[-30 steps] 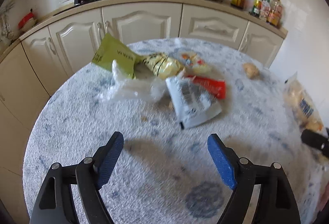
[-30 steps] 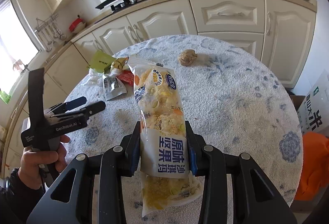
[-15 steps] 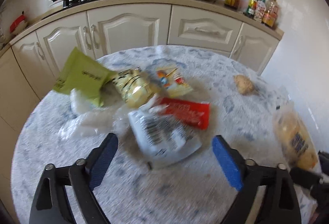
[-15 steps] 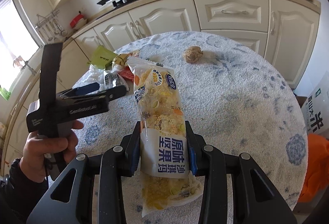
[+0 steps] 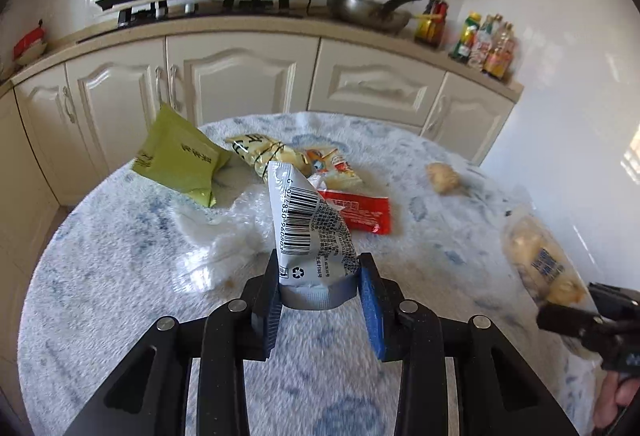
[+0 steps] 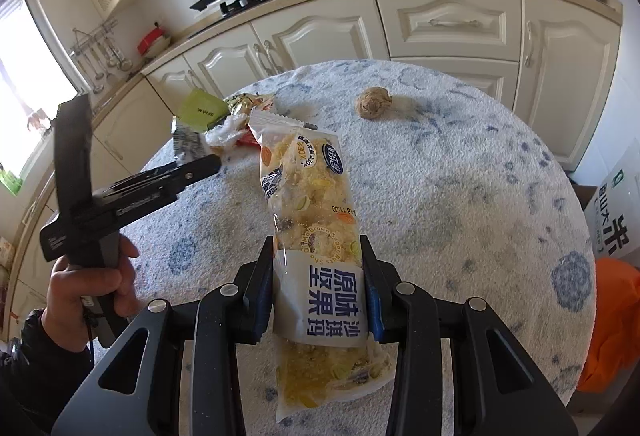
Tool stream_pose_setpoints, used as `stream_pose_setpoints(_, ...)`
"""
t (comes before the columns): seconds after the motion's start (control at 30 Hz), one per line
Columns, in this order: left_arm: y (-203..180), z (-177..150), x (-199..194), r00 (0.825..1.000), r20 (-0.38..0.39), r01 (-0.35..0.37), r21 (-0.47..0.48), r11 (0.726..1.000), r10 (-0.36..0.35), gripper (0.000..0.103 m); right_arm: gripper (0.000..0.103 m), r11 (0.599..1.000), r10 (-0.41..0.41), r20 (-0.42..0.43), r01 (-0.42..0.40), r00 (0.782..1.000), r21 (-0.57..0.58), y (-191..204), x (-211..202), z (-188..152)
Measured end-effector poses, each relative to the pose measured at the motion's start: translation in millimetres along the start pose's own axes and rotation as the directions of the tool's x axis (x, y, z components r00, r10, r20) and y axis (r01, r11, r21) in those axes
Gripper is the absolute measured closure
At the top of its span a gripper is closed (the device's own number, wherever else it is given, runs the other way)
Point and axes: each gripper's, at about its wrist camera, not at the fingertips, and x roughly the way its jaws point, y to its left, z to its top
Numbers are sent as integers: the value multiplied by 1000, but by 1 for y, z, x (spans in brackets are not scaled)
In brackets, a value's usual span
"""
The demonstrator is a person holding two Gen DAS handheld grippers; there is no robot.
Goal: Collect trash
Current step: 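Lift the white wrapper with the left gripper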
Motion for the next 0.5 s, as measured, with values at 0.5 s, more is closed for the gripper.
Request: stream_pose_setpoints(0.5,-5,-37,-13,994,-105,-29,57,998,34,42,66,1000,-13,25,13,1000,11,6,-26,-20)
